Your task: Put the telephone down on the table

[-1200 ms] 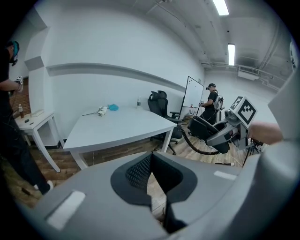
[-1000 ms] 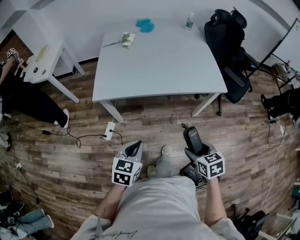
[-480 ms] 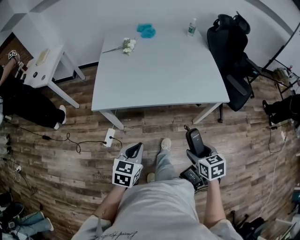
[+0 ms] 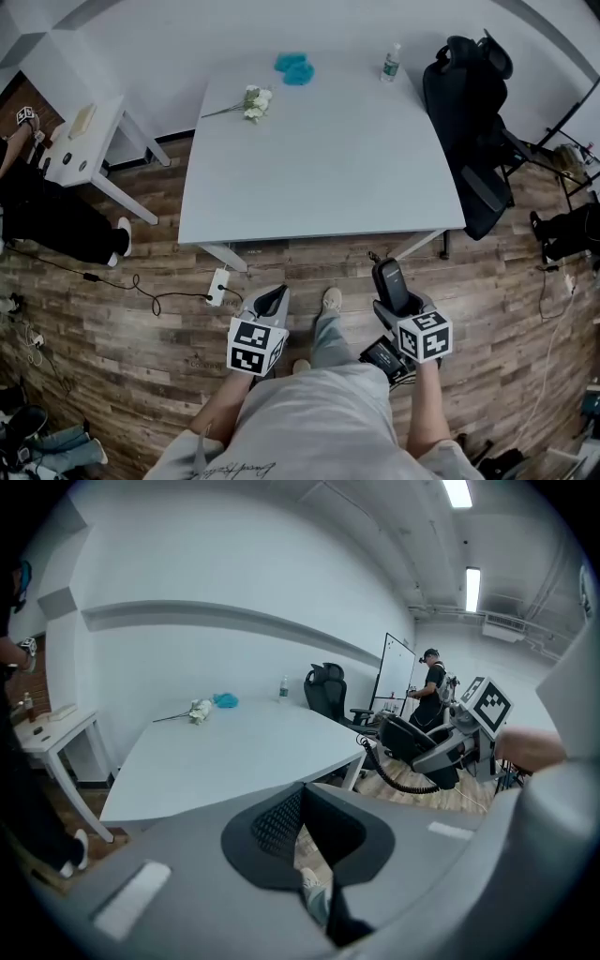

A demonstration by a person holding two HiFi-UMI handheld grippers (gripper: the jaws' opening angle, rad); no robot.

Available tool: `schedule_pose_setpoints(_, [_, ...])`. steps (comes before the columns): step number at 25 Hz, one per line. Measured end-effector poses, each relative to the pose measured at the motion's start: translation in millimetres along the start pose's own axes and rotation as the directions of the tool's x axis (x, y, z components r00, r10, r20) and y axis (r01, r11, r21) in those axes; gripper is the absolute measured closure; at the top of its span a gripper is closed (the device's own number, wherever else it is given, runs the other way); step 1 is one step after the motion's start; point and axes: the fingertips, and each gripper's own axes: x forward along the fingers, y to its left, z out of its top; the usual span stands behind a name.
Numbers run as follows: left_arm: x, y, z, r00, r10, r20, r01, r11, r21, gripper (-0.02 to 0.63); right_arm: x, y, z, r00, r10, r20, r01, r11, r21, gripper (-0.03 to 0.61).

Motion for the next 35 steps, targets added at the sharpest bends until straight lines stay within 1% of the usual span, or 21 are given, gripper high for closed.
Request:
schedule_pose_setpoints(7, [35,22,30,1.0,0.025,-0.001,-0.025,0.999,-0.023,0.597,27,-32,41,1.0,0.027,-0.006,-0.027,1.0,-0.004,0.301])
schedule_pose_setpoints(14, [64,43,61,0.998,0.063,-0.007,-0.063,0.997,-0.044,0.597,51,-62,88,0.998,0.056,-0.013,-0.056,0.998,-0.03,0.301])
schedule_pose_setpoints(24, [111,65,106,0.994,0.109,0.008,-0.109,0.993,-0.052,0.597,87,-105,140,0.994,0.104,-0.025,-0.105,0.992,-0.067,0.301])
schedule_pose_setpoints(30, [138,74,127,0.991,0.134,0.016,-0.133,0.989,-0.061,0.597,107,-124,165,0.989,0.138,-0.046,-0.142,0.985,-0.103,0.301])
schedule_pose_setpoints(35, [150,78,138,0.99,0.143,0.021,-0.141,0.988,-0.063,0.597,116,-133,181,0.988,0.152,-0.043,-0.156,0.981,-0.117,0.301])
